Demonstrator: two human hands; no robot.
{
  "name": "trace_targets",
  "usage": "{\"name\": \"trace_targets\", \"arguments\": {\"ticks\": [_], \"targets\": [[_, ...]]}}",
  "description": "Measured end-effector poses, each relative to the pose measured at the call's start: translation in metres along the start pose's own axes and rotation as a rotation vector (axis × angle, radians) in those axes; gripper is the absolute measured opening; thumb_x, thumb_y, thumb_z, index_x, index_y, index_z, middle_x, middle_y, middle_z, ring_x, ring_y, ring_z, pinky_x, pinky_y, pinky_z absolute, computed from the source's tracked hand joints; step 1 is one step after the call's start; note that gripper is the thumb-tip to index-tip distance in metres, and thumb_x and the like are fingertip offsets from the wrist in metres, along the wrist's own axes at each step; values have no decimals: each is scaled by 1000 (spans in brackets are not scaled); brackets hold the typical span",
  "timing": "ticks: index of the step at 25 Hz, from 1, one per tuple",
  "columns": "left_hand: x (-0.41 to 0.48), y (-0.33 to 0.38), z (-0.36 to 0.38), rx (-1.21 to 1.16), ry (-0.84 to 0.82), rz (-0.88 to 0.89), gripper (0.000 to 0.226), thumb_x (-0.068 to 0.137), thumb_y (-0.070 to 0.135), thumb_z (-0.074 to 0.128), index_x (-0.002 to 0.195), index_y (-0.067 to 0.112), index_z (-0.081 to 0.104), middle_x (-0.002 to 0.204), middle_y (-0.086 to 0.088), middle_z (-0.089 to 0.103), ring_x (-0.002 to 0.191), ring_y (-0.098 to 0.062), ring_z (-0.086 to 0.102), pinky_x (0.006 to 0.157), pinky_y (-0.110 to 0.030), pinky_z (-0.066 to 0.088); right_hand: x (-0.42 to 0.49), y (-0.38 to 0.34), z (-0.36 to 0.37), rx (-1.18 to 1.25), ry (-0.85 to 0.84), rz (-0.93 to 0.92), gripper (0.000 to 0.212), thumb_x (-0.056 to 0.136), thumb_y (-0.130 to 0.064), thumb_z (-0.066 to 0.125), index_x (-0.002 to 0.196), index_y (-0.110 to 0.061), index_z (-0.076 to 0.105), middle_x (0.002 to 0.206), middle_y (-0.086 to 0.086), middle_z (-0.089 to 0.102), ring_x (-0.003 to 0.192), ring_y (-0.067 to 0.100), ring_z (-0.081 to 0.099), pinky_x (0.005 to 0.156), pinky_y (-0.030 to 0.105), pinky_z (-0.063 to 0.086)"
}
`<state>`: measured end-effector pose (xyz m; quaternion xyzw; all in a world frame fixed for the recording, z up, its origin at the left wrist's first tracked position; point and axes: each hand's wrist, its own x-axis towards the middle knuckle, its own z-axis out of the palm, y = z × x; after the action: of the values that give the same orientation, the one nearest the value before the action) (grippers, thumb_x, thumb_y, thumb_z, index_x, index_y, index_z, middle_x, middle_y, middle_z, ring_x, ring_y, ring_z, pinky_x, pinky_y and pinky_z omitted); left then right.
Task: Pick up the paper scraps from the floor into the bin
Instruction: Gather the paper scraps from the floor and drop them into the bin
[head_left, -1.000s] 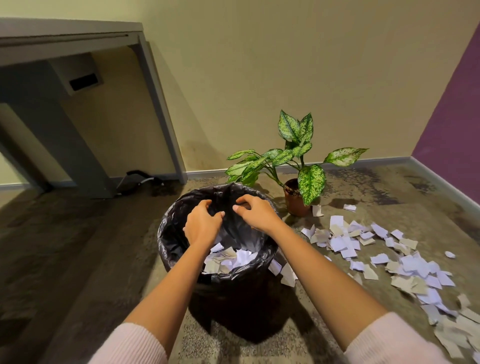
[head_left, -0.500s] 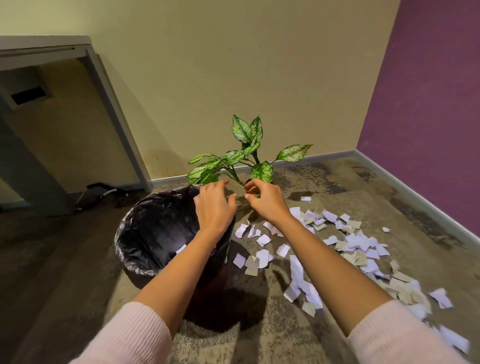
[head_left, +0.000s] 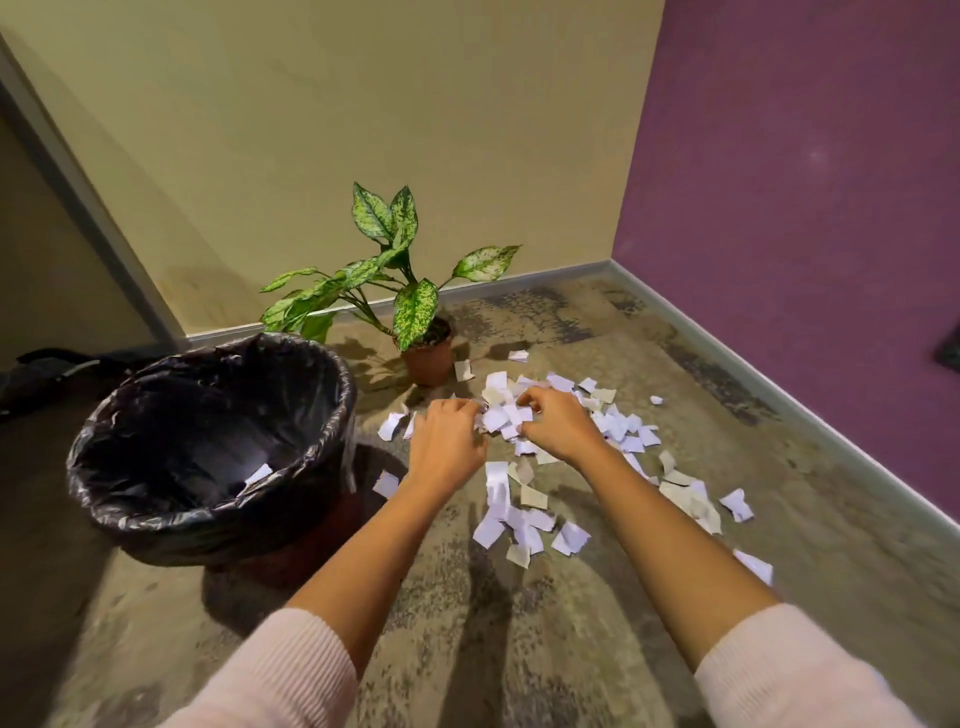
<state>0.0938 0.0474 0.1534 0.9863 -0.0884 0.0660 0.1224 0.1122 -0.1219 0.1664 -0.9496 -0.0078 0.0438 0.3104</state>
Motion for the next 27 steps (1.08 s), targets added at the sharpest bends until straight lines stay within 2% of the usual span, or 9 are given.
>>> {"name": "trace_targets", "arguments": {"ticks": [2, 6, 10, 13, 16, 20, 23, 25, 27], "targets": [[-7, 5, 25, -3, -119, 1, 48, 88, 37, 62, 133, 23, 52, 138, -2, 51, 128, -26, 42, 99, -41, 39, -8, 30, 8, -31, -34, 55, 41, 80, -20, 64, 121, -22, 60, 122, 10, 62, 107, 29, 60, 87, 39, 53], [-20, 11, 68, -14, -299, 8, 56, 87, 41, 64, 137, 21, 49, 144, -7, 46, 133, -28, 38, 104, -44, 40, -27, 82, 29, -51, -127, 183, 42, 80, -22, 63, 122, -23, 58, 123, 11, 60, 103, 30, 61, 86, 41, 54], [-32, 22, 102, 3, -376, 45, 53, 83, 42, 66, 130, 21, 53, 139, -7, 50, 128, -29, 44, 100, -41, 43, -49, 126, 52, -68, -169, 249, 46, 81, -19, 63, 127, -23, 55, 131, 13, 55, 115, 31, 55, 92, 39, 50], [-35, 40, 121, 6, -432, 81, 57, 84, 44, 65, 133, 20, 50, 139, -8, 50, 127, -28, 44, 98, -40, 45, -62, 152, 59, -99, -178, 275, 46, 82, -17, 61, 127, -24, 55, 129, 14, 55, 113, 31, 55, 89, 41, 51], [-35, 65, 136, -12, -473, 123, 57, 85, 44, 64, 135, 21, 48, 142, -9, 47, 129, -30, 42, 100, -42, 44, -73, 177, 54, -147, -91, 279, 47, 82, -15, 60, 127, -23, 53, 125, 14, 58, 112, 32, 55, 86, 40, 52], [-29, 93, 155, -53, -520, 190, 63, 84, 41, 68, 140, 21, 46, 145, -7, 43, 132, -28, 40, 105, -43, 44, -85, 220, 38, -224, 184, 430, 44, 87, -23, 58, 129, -20, 49, 125, 11, 55, 120, 32, 47, 82, 42, 48], [-23, 108, 170, -68, -536, 215, 64, 84, 38, 69, 140, 23, 44, 146, -7, 43, 132, -27, 41, 104, -41, 45, -97, 259, 28, -179, 269, 661, 61, 84, -36, 63, 138, -21, 39, 135, 15, 43, 129, 32, 32, 90, 45, 44], [-18, 117, 178, -89, -539, 217, 66, 83, 37, 70, 142, 23, 42, 146, -7, 43, 132, -27, 42, 102, -39, 45, -103, 282, 24, -161, 183, 809, 80, 75, -44, 73, 141, -22, 33, 140, 17, 35, 131, 35, 28, 96, 45, 40], [-11, 124, 184, -95, -541, 222, 72, 82, 38, 72, 145, 23, 39, 147, -8, 42, 132, -28, 42, 103, -40, 45, -102, 299, 23, -87, 115, 908, 89, 68, -43, 79, 140, -23, 32, 143, 17, 31, 133, 36, 26, 100, 45, 38]]}}
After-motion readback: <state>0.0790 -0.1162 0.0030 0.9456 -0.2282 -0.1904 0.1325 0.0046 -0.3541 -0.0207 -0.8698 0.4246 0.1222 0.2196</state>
